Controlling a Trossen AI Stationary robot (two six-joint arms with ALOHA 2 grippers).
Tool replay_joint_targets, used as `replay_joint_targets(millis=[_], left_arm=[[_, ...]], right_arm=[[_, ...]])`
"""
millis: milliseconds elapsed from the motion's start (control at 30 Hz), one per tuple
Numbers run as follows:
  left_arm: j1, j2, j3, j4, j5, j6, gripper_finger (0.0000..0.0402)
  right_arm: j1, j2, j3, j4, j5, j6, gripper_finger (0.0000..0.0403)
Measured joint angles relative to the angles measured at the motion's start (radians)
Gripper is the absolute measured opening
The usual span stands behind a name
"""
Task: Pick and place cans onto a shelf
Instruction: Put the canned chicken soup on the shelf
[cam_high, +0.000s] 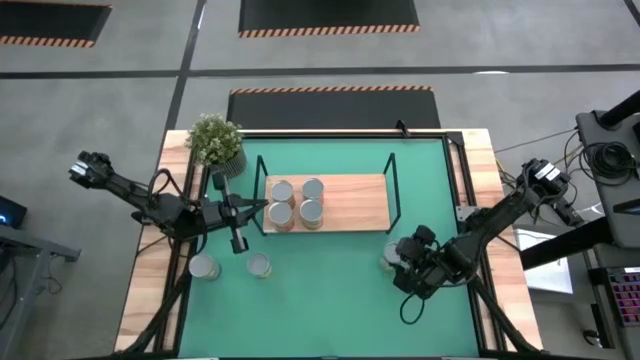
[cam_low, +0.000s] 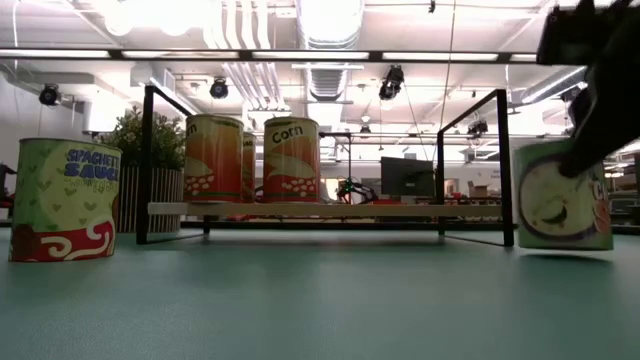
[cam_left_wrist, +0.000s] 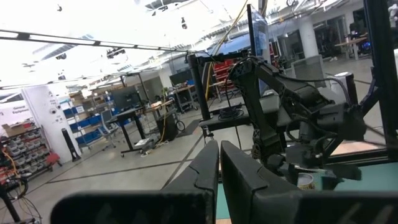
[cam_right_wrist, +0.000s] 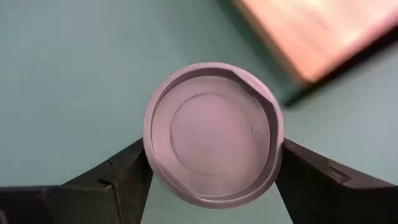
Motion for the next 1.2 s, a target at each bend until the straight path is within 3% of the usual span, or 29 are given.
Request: replay_joint_targets(millis=[167,433,833,1200], left_arm=[[0.000,0.000,0.000,0.001,0.000,0.000,0.0000],[0.000,0.000,0.000,0.006,0.000,0.000,0.0000],[0.000,0.000,0.000,0.007,0.000,0.000,0.0000],[0.000,0.001,0.000,0.006,0.000,0.000,0.0000]], right_arm=[[0.000,0.013,0.039,0.154,-0.023,-0.113,0.0276],[-0.032,0.085,0.198,0.172,0.057,-0.305,0.0277],[-0.242,0.219,0.409,0.113,0.048,-0.648,0.0277],[-0.469,0.216,0.375,0.118,-0.073,-0.781,0.0278]])
